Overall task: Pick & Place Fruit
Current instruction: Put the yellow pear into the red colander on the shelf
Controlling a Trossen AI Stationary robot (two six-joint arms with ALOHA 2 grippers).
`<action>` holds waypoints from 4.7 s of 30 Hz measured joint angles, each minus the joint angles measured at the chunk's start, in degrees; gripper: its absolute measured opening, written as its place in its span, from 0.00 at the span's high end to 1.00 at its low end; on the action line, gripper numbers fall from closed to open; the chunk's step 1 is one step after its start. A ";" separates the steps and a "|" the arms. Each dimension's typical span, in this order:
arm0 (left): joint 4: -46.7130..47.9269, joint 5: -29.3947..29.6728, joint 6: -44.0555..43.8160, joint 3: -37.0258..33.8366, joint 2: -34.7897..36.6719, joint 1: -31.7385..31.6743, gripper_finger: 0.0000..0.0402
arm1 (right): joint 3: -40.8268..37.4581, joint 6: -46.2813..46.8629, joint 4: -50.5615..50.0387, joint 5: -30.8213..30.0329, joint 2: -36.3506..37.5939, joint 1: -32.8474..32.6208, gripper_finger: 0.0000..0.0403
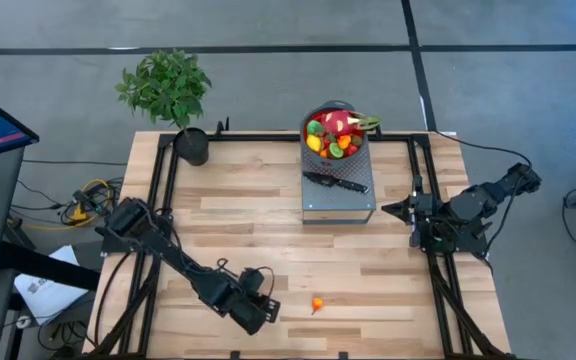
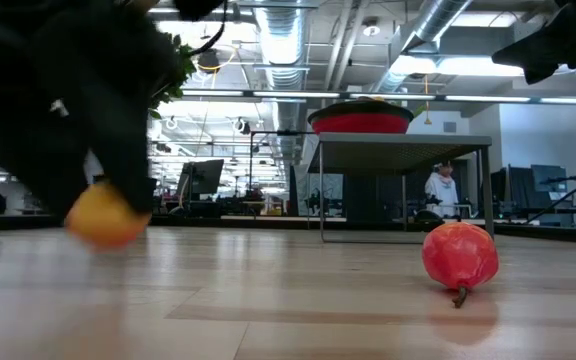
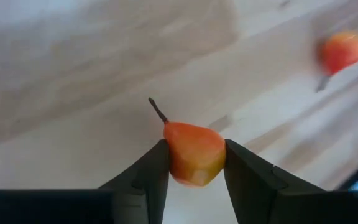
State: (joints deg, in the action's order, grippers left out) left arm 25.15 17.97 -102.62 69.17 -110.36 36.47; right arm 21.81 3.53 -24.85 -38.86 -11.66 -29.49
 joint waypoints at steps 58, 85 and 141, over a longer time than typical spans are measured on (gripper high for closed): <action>-44.51 -11.32 80.53 0.07 18.65 -52.44 0.67 | -0.01 4.02 4.27 -0.17 0.00 0.00 1.00; -55.66 -3.75 102.37 1.06 8.31 -50.20 0.67 | -0.01 3.43 3.85 -1.92 -0.01 0.02 1.00; -60.50 -3.10 102.35 1.05 11.86 -46.70 0.73 | -0.01 3.54 2.58 -1.90 -0.01 0.02 1.00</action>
State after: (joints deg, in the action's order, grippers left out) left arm -35.34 14.87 -0.27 70.22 -98.50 -10.22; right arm 21.80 7.07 -22.26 -40.75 -11.67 -29.47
